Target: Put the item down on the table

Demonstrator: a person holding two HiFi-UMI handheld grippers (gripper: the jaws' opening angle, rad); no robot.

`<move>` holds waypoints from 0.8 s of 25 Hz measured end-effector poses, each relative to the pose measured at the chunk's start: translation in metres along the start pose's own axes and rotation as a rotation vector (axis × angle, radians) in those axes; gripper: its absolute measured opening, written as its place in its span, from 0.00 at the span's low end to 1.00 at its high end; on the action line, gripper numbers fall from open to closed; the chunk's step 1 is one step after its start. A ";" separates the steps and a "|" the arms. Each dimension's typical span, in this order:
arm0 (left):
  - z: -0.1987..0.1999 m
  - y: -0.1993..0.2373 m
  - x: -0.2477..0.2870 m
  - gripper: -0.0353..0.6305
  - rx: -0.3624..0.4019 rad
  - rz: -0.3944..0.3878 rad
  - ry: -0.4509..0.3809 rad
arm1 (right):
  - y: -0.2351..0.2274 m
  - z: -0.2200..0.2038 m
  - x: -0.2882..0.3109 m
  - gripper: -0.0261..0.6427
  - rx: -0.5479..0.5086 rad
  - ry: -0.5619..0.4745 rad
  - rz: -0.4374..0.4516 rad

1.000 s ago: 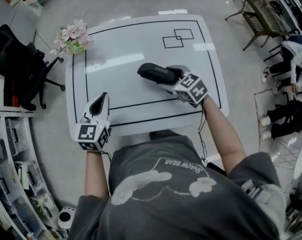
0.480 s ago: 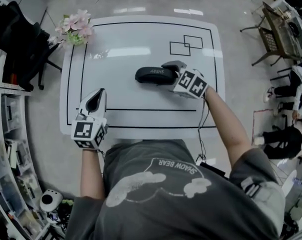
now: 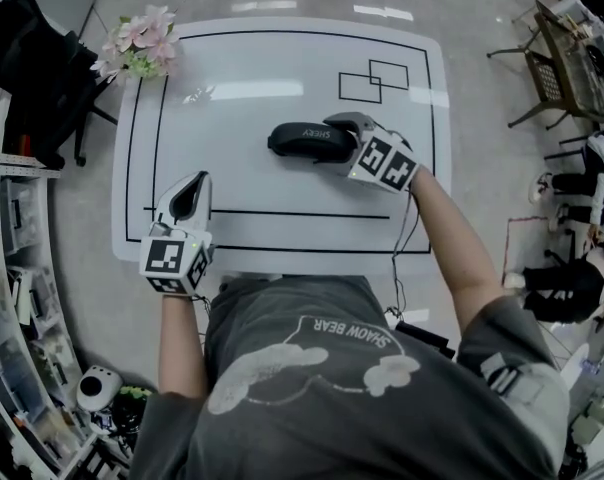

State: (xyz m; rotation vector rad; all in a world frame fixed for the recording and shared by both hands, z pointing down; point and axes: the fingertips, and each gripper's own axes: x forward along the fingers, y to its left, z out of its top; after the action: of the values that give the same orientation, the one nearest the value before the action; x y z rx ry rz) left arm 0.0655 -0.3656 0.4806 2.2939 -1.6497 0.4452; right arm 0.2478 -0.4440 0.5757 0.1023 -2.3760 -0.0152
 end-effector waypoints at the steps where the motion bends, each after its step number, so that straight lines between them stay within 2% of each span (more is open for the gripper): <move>1: -0.001 -0.001 0.000 0.06 0.000 0.000 0.003 | 0.001 -0.002 0.001 0.55 0.005 0.002 -0.001; 5: -0.003 -0.005 0.001 0.06 0.001 -0.005 0.007 | 0.007 -0.014 0.005 0.56 0.029 0.041 0.010; 10: 0.005 -0.007 0.000 0.06 0.029 -0.022 -0.001 | 0.007 -0.013 0.001 0.60 0.068 0.026 -0.010; 16: 0.005 0.002 -0.011 0.06 0.017 -0.037 -0.012 | 0.004 -0.004 -0.013 0.63 0.124 -0.002 -0.093; 20: 0.011 0.007 -0.006 0.06 0.030 -0.118 -0.023 | 0.010 0.001 -0.033 0.63 0.196 -0.015 -0.192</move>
State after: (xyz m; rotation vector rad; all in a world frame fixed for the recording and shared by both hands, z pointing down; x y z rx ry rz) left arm 0.0581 -0.3666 0.4684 2.4108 -1.5178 0.4204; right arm 0.2702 -0.4313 0.5529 0.4254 -2.3692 0.1254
